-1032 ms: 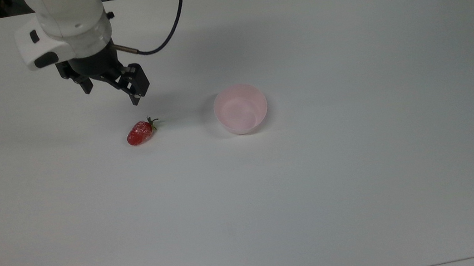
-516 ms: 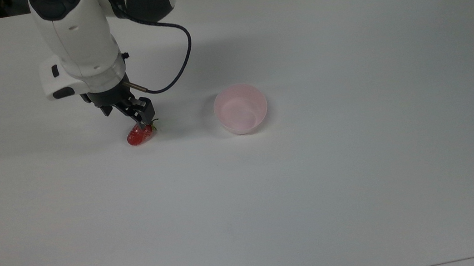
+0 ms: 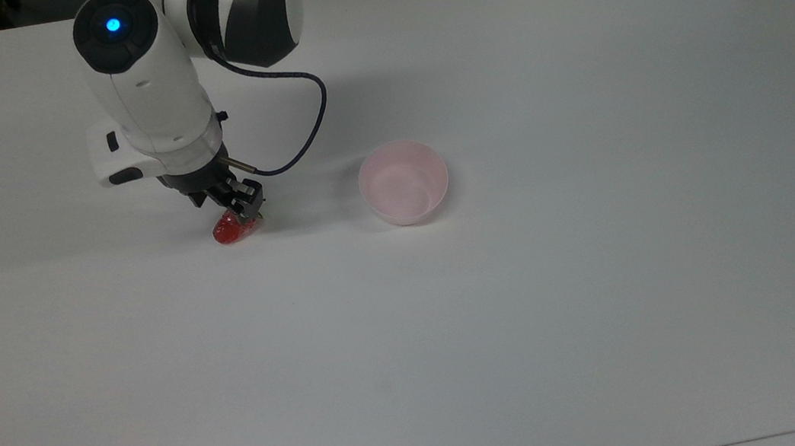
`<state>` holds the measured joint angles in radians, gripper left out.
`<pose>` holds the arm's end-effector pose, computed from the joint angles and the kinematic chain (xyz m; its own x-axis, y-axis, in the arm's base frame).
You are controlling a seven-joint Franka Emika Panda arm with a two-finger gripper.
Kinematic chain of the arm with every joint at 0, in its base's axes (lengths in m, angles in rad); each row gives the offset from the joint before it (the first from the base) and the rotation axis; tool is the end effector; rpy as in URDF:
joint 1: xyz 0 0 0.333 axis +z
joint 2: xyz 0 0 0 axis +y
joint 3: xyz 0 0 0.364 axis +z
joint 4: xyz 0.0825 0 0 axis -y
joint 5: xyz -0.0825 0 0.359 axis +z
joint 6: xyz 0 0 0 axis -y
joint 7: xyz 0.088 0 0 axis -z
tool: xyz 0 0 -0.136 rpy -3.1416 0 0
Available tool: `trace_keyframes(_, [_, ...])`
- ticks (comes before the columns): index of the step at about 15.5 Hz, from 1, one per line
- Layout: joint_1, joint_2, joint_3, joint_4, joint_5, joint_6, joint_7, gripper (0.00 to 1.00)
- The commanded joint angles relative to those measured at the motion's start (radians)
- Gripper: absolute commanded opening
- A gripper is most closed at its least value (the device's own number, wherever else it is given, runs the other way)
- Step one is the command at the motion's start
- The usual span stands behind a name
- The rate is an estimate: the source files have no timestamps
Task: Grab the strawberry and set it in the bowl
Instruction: 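Close the gripper around the strawberry and lift it, then carry the held strawberry over the pink bowl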
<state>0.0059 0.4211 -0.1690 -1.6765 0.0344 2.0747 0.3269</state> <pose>0.6542 -0.0914 0.3876 0.8809 -0.4733 -0.0032 -0.4727 -0.8802 0.0422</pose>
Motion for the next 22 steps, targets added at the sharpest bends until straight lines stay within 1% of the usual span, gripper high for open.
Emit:
trace_keyframes(1, [0.014, -0.001, -0.014, -0.029, 0.024, 0.035, -0.006, 0.6])
trace_keyframes(4, [0.017, 0.005, -0.012, -0.071, 0.021, 0.074, -0.006, 0.59])
trace_keyframes(7, [0.017, 0.018, -0.009, -0.075, 0.021, 0.096, -0.006, 0.56])
trace_keyframes(8, [0.019, 0.021, -0.009, -0.075, 0.021, 0.097, -0.006, 0.54])
trace_keyframes(12, [0.026, 0.033, -0.004, -0.075, 0.019, 0.13, -0.006, 0.33])
trace_keyframes(13, [0.035, 0.045, -0.004, -0.072, 0.019, 0.143, -0.006, 0.3])
trace_keyframes(15, [0.04, 0.062, -0.003, -0.074, 0.019, 0.18, -0.005, 0.27])
trace_keyframes(17, [0.042, 0.059, -0.003, -0.068, 0.016, 0.179, -0.006, 0.22])
trace_keyframes(19, [0.04, 0.038, -0.003, -0.058, 0.016, 0.17, -0.015, 0.21])
trace_keyframes(20, [0.042, 0.012, -0.003, -0.043, 0.021, 0.156, -0.023, 0.22])
trace_keyframes(22, [0.048, -0.031, 0.002, -0.013, 0.027, 0.073, -0.034, 0.22])
